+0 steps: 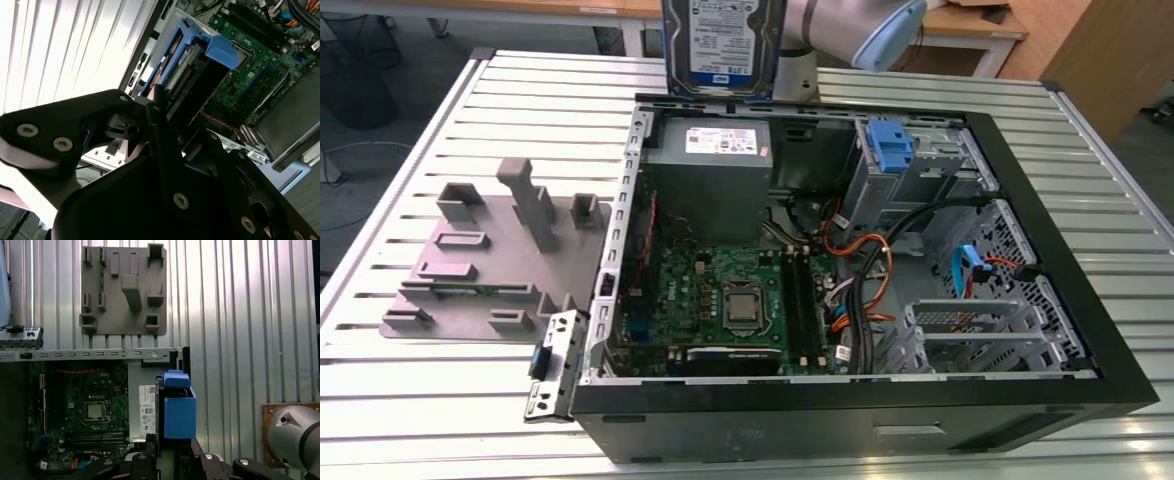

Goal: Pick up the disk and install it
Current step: 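Pick up the disk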

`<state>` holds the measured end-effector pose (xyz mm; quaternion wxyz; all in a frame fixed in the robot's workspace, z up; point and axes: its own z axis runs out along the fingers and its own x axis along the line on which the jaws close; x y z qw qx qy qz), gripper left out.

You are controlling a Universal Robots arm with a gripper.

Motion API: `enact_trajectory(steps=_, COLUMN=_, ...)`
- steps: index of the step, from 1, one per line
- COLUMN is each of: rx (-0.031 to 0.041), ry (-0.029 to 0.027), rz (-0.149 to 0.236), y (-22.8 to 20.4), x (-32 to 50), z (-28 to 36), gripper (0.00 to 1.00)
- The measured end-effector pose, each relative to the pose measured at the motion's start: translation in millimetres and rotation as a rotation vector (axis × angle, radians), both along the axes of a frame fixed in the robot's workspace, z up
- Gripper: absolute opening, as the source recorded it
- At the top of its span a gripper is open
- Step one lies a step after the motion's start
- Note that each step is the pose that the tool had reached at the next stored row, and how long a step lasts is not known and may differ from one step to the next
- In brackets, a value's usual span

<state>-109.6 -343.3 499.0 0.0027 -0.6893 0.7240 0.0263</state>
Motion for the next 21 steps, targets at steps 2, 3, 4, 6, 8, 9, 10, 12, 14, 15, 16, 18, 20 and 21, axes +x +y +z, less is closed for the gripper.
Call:
enact_trajectory(steps=2, rx=0.0, ry=0.0, rz=0.0, y=0.0, x=3.7, z=-1.0, gripper=0.35)
enact_trajectory(steps=3, rx=0.0001, ry=0.0, rz=0.0, y=0.0, x=5.7, z=-1.6, gripper=0.35)
enact_trajectory(steps=4, rx=0.0001, ry=0.0, rz=0.0, y=0.0, x=7.6, z=-2.1, gripper=0.35)
enact_trajectory(steps=6, rx=0.0002, ry=0.0001, rz=0.0, y=0.0, x=11.0, z=-3.0, gripper=0.35)
enact_trajectory(steps=8, rx=0.0001, ry=0.0002, rz=0.0, y=0.0, x=13.8, z=-3.7, gripper=0.35)
enact_trajectory(steps=9, rx=0.0001, ry=0.0002, rz=0.0, y=0.0, x=14.8, z=-3.9, gripper=0.35)
enact_trajectory(steps=10, rx=0.0001, ry=0.0002, rz=0.0, y=0.0, x=15.6, z=-4.1, gripper=0.35)
enact_trajectory(steps=12, rx=0.0, ry=0.0004, rz=0.0, y=0.0, x=17.4, z=-4.4, gripper=0.35)
enact_trajectory(steps=14, rx=0.0002, ry=0.0004, rz=0.0, y=-0.1, x=18.8, z=-4.8, gripper=0.35)
enact_trajectory(steps=15, rx=0.0001, ry=0.0005, rz=0.0, y=-0.1, x=19.1, z=-4.8, gripper=0.35)
enact_trajectory(steps=16, rx=0.0, ry=0.0005, rz=0.0, y=-0.1, x=19.2, z=-4.8, gripper=0.35)
enact_trajectory(steps=18, rx=0.0, ry=0.0005, rz=0.0, y=0.0, x=19.3, z=-4.8, gripper=0.35)
enact_trajectory(steps=20, rx=0.0, ry=0.0005, rz=0.0, y=0.0, x=19.4, z=-4.8, gripper=0.35)
enact_trajectory(steps=21, rx=0.0, ry=0.0005, rz=0.0, y=0.0, x=19.4, z=-4.8, gripper=0.35)
